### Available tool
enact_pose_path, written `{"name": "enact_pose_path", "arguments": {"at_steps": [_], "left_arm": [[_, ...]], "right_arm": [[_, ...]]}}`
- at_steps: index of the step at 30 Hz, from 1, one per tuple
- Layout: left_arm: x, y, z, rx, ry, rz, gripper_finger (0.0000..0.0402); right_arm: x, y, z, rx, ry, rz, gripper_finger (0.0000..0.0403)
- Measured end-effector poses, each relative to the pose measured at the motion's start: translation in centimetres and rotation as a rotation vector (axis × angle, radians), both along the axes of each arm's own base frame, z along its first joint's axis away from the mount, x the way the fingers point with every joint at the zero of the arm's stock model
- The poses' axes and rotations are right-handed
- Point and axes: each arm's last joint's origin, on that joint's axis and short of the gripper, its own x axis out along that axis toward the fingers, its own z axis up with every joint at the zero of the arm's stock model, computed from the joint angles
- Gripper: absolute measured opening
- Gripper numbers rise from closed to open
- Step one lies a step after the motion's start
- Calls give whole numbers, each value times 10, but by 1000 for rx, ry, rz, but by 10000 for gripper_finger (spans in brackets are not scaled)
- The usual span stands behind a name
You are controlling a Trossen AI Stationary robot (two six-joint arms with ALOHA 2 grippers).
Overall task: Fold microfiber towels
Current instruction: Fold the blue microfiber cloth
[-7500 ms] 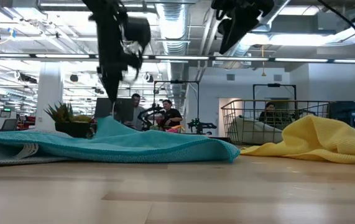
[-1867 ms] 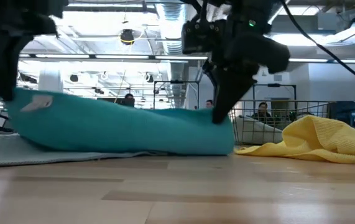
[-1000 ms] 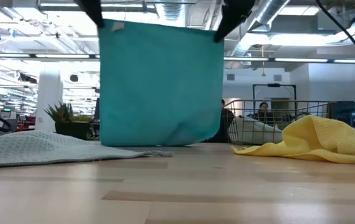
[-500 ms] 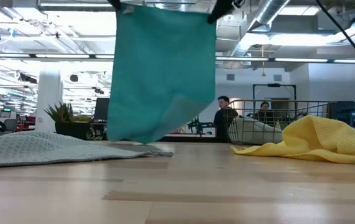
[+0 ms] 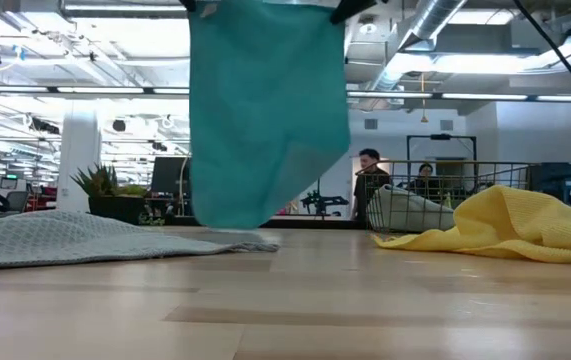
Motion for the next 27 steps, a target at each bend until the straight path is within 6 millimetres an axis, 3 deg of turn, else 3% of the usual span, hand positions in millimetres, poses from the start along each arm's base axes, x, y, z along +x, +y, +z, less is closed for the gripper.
{"name": "enact_pose_path", "arguments": {"at_steps": [4,7,10,14,16,18,22,25,27], "left_arm": [[5,-1,0,-71,72,-113,0],[5,1,1,9,39,-47,0],[5,2,6,-78,31,-124,0],[3,8,9,11,-20,-25,0],[3,9,13,-98,-57,-94,0],[5,6,13,-117,-25,-155,0],[1,21,12,-19,32,-41,0],[-7,29,15,-105,-27,-34,0],[-4,26,13,-189,-47,-82,0]], "right_arm": [[-1,6,-2,-19,73,152,7],[-1,1,1,-22,16,37,7],[-2,3,-5,26,76,156,6],[-2,-8,-3,39,22,36,6],[-2,-7,-6,104,35,111,6],[-1,-5,-10,81,78,152,6],[-5,-18,-2,14,37,64,5],[-5,-23,-5,82,19,68,5],[-5,-15,-5,104,24,108,5]]}}
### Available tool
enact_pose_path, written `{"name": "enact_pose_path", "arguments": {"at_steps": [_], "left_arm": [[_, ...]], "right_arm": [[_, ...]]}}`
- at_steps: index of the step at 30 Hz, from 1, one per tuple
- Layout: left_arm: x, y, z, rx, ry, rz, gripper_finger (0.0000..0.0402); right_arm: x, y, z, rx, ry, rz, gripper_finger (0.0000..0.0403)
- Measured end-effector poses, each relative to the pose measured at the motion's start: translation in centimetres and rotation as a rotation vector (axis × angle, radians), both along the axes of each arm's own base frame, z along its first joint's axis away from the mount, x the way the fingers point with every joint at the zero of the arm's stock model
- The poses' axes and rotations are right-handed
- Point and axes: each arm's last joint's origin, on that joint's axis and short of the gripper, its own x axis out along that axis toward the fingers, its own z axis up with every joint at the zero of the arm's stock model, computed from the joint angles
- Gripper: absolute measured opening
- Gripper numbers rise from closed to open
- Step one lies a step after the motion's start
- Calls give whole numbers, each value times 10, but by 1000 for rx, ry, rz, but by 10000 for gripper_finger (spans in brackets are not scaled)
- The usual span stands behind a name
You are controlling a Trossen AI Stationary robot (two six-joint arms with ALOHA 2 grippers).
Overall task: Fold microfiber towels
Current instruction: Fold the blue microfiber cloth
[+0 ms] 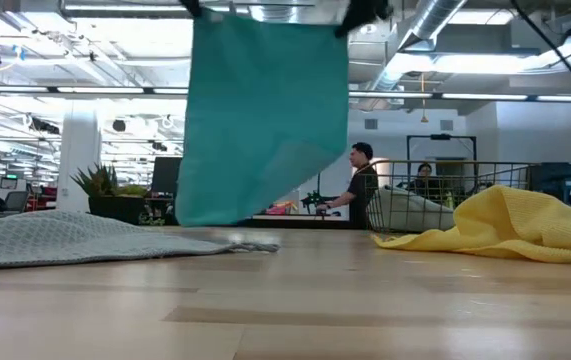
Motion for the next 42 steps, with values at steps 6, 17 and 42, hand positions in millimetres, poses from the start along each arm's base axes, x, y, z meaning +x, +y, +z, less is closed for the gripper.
{"name": "enact_pose_path", "arguments": {"at_steps": [6,17,42], "left_arm": [[5,-17,-2,-68,-10,-97,0],[5,-21,-3,-44,-6,-85,0],[2,9,-5,-77,65,-61,0]], "right_arm": [[5,27,-2,4,34,105,6],[4,21,-2,-11,35,72,6],[0,-4,-7,-82,114,58,7]]}}
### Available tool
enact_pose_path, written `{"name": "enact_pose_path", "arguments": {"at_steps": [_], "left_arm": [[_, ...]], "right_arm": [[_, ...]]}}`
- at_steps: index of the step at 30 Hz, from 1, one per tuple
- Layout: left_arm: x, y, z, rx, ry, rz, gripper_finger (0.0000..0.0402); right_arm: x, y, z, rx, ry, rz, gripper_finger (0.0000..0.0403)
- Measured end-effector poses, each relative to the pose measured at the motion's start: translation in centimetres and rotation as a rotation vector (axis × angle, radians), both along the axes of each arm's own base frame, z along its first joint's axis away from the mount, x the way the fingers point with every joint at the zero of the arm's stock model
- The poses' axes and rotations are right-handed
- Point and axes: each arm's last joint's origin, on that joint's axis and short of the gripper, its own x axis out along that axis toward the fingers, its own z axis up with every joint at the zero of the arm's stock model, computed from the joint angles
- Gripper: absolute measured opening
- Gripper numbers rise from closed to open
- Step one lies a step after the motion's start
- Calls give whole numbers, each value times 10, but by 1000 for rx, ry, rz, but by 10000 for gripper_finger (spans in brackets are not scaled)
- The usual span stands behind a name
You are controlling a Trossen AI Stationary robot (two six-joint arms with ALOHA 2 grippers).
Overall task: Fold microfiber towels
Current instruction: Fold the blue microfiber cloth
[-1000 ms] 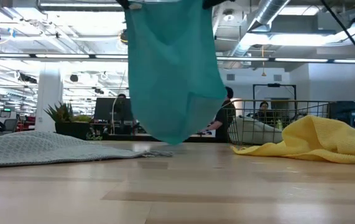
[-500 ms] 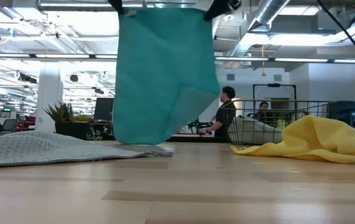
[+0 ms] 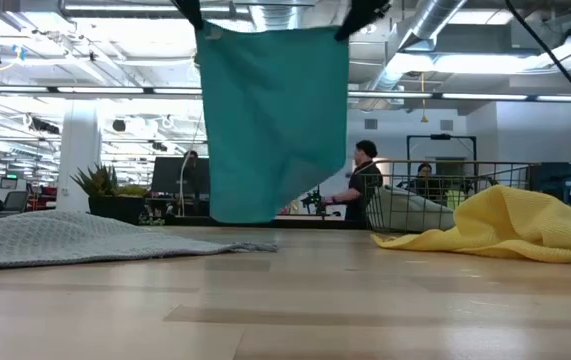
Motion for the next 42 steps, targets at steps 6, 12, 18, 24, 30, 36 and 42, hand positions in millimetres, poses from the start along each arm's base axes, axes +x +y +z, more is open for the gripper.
{"name": "enact_pose_path", "arguments": {"at_steps": [6,12,18,24,30,36,42], "left_arm": [[1,-30,-16,-160,56,-37,0],[9,-59,-46,-302,130,-74,0],[9,-90,-69,-413,148,-80,0],[3,-118,-68,-460,122,-114,0],[3,-113,-65,-262,111,-117,0],[5,-70,-58,-90,91,14,0],[3,-27,-27,68,34,100,0]], "right_arm": [[8,21,-23,109,162,44,7],[17,38,-43,190,280,49,7],[23,64,-58,232,393,86,7],[27,91,-61,251,410,150,7],[31,82,-54,86,343,125,7],[34,36,-40,-70,261,-12,7],[32,-4,-16,-154,133,-84,7]]}}
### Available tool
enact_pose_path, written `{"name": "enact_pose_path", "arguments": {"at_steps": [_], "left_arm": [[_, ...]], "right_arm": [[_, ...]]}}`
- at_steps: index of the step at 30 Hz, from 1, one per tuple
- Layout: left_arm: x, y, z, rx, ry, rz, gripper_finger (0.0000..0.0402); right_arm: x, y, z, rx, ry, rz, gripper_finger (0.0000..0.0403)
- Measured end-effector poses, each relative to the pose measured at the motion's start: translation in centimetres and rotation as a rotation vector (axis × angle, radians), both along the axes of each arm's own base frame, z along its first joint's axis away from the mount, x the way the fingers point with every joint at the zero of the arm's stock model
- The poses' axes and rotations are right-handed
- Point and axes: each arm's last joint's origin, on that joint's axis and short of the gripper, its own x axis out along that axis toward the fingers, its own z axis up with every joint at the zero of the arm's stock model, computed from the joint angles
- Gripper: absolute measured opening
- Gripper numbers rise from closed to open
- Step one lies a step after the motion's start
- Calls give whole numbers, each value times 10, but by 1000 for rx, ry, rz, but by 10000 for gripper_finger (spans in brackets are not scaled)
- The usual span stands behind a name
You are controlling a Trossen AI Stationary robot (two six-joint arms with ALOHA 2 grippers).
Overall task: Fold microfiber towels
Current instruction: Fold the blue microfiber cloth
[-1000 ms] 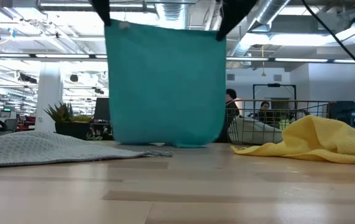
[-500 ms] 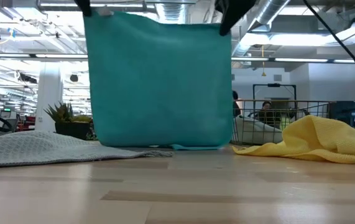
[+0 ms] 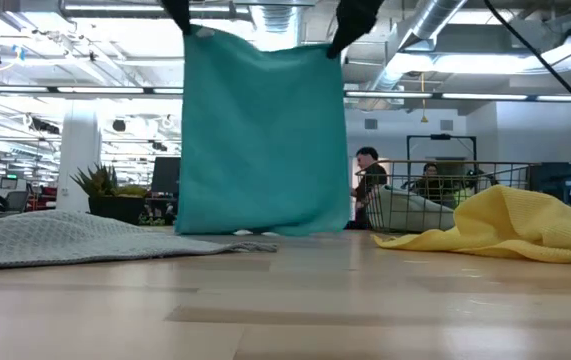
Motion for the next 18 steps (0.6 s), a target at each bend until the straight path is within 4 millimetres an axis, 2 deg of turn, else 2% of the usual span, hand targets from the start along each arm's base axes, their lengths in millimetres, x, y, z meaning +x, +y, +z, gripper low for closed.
{"name": "enact_pose_path", "arguments": {"at_steps": [5,10,13,18], "left_arm": [[-6,31,39,101,-81,25,0],[-13,45,68,168,-141,20,0],[-14,45,68,143,-137,0,0],[-8,41,45,13,-74,-51,0]], "right_arm": [[-9,-25,27,-88,-91,-41,7],[-16,-34,42,-124,-130,-62,7],[-19,-33,40,-101,-96,-54,7],[-20,-26,28,-4,-24,-49,7]]}}
